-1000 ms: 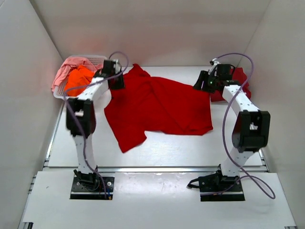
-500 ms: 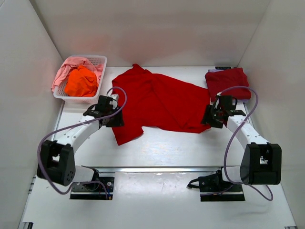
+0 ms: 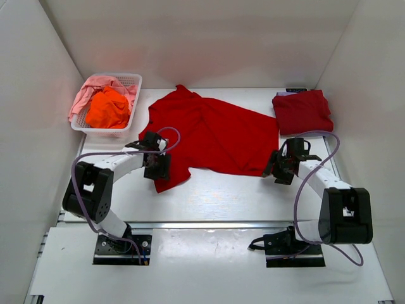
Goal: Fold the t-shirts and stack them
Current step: Flatten out the tshirt
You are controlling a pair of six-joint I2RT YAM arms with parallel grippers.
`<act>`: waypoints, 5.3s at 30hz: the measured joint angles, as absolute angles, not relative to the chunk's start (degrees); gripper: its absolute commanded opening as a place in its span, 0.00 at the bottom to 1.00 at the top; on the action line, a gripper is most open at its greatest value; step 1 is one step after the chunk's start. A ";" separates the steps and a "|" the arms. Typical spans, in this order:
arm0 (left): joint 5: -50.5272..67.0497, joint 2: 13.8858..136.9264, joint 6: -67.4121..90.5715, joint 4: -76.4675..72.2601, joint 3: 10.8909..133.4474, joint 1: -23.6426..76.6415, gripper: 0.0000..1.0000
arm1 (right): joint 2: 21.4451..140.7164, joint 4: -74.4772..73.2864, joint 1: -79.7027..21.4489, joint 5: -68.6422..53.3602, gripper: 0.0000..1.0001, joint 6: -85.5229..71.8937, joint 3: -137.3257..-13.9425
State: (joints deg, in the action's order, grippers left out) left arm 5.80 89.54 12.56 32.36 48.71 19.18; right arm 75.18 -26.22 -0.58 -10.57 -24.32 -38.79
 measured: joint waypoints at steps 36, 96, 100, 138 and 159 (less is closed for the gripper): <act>9.54 79.53 16.58 36.07 117.43 7.16 0.00 | 64.03 -30.68 5.06 -22.85 0.00 -23.73 -81.30; 11.94 52.56 20.16 37.74 37.23 10.28 0.00 | 66.04 -31.81 3.29 -21.39 0.99 -23.97 -36.56; 12.25 52.60 20.25 37.71 37.10 11.46 0.00 | 66.85 -33.50 2.31 -19.00 0.99 -23.55 -37.32; 12.95 54.57 19.66 36.80 36.80 10.46 0.00 | 103.00 -27.03 6.44 -7.49 0.27 -16.32 -66.43; 13.13 54.52 19.57 35.83 36.75 10.24 0.00 | 105.80 -27.83 5.96 -6.63 0.03 -16.45 -67.75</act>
